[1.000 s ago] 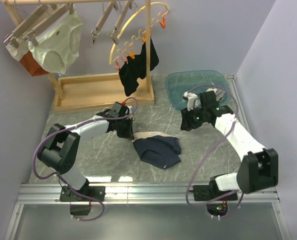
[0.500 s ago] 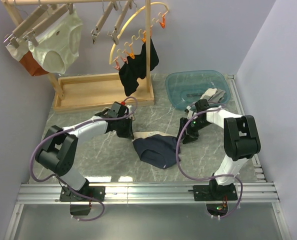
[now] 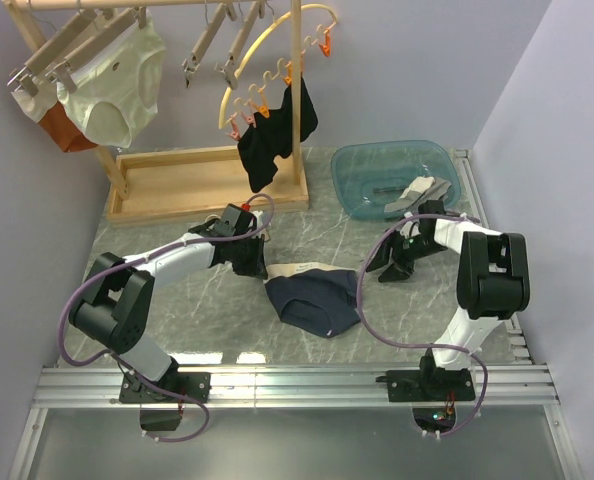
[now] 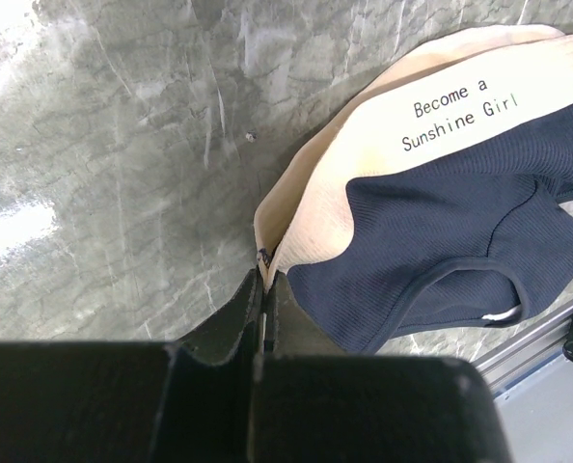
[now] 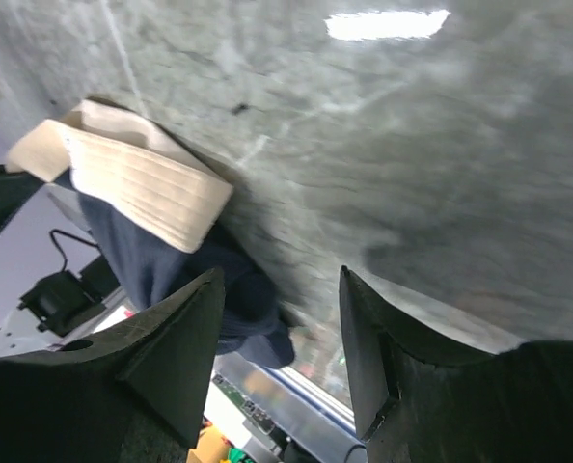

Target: Clip the underwear to the hanger

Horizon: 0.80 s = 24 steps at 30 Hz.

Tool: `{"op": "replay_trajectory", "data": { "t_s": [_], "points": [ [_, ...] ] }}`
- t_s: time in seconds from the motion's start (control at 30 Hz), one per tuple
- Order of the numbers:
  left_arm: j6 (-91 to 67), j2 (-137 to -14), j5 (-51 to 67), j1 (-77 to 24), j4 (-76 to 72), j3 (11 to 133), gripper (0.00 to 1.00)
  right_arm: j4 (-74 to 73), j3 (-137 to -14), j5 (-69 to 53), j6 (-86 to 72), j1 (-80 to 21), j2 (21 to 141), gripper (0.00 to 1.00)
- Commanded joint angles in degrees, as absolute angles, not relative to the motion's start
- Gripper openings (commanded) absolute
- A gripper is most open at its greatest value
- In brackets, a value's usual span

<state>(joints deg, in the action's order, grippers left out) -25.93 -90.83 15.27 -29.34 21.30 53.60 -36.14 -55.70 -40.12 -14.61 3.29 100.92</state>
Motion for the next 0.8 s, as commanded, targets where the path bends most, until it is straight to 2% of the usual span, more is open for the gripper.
{"op": "replay_trajectory", "data": {
  "t_s": [0.0,0.53,0.6,0.7,0.73,0.77],
  "points": [
    [-24.8,-89.6,16.1,-29.4,20.9,54.1,0.00,-33.2,-55.7,-43.6,-17.6,2.1,101.7,0.59],
    [-24.9,-90.4,16.8,-29.4,21.3,54.3,0.00,-29.0,-59.1,-49.0,-23.6,-4.3,106.6,0.61],
    [-24.9,-90.4,16.7,-29.4,21.2,54.3,0.00,-28.7,-59.3,-49.9,-23.6,-4.8,106.9,0.54],
    [-25.0,-90.1,16.8,-29.5,20.8,54.0,0.00,-30.4,-60.6,-51.2,-22.7,-4.7,107.0,0.25],
    [-25.0,-89.8,16.7,-29.5,20.7,53.8,0.00,-31.1,-61.3,-51.0,-21.5,-4.4,106.5,0.08],
    [-25.0,-89.7,16.7,-29.4,20.7,53.7,0.00,-32.0,-62.2,-50.7,-21.1,-3.9,106.1,0.00]
  ]
}}
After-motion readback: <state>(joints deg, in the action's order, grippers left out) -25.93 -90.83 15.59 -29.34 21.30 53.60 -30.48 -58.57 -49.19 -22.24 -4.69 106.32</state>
